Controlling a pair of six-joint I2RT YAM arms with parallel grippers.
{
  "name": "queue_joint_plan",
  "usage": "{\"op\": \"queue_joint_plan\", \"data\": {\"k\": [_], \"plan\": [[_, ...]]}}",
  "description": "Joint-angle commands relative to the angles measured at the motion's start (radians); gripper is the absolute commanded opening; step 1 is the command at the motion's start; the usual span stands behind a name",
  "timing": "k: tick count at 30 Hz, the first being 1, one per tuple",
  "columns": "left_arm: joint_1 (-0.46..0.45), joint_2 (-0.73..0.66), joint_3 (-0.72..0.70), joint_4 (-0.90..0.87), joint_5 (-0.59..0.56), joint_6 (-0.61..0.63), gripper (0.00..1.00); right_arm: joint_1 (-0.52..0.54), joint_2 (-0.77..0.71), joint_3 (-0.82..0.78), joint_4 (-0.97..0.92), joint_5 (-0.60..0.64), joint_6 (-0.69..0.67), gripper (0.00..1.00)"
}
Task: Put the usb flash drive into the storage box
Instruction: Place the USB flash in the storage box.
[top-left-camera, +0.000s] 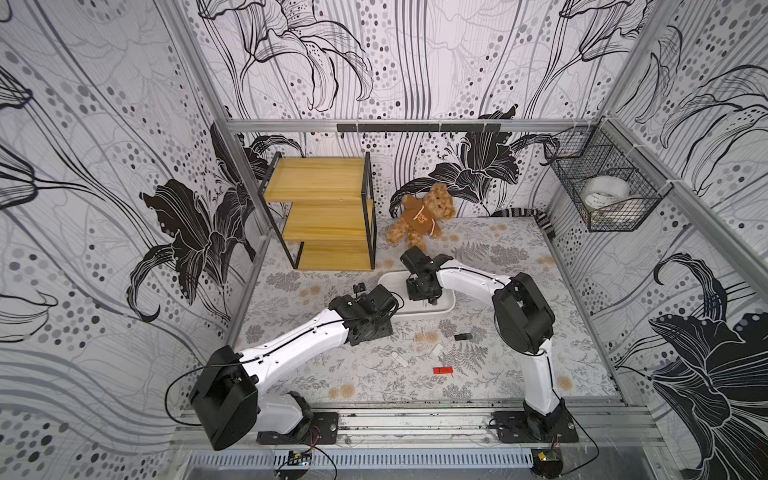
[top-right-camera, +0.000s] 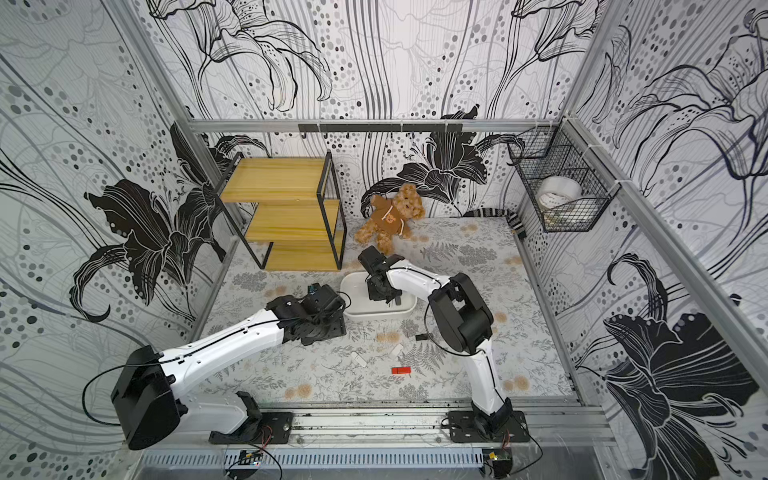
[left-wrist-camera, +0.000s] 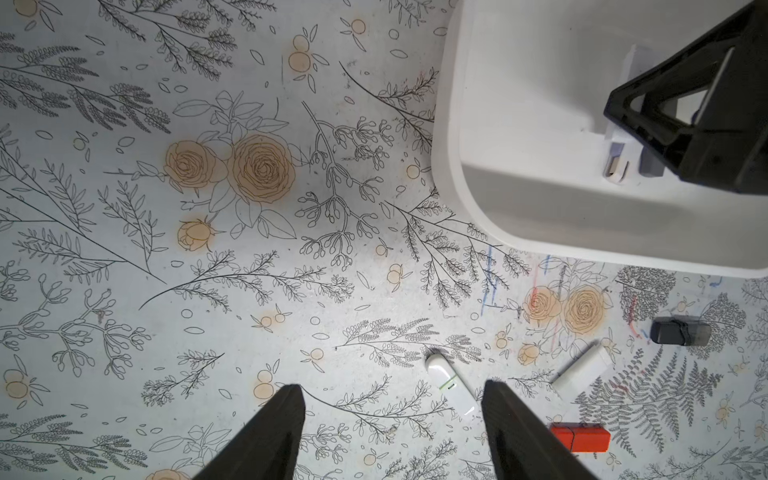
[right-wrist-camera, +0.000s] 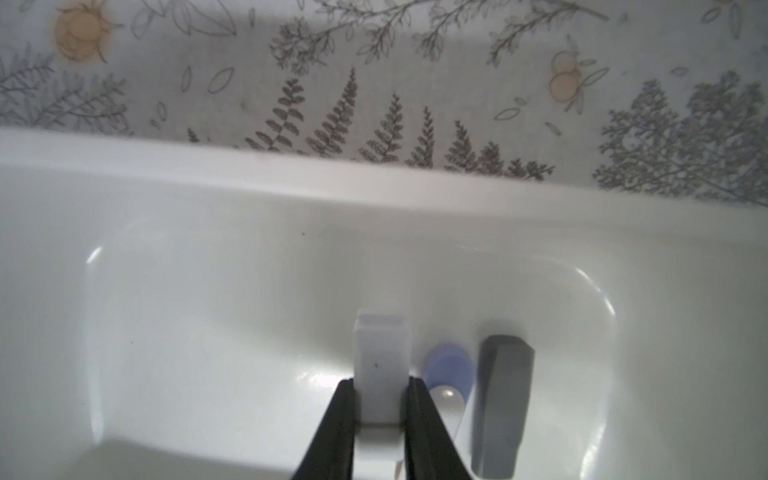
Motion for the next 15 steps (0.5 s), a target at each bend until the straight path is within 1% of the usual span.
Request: {"op": "queue_joint_plan", "data": {"k": [1, 7, 15], "plan": [[-0.011, 0.014, -0.005, 0.037, 0.001, -0.023, 0.73, -0.016, 0.018, -0.015, 0.007, -0.001, -0.018, 0.00], [-0.025, 0.020, -0.012, 0.052, 0.001, -0.035, 0.73, -0.022, 0.005, -0.022, 0.017, 0.006, -0.026, 0.00], [-0.029, 0.037, -0.013, 0.058, 0.006, -0.034, 0.73, -0.021, 0.012, -0.007, 0.020, -0.033, -0.036, 0.00]]}}
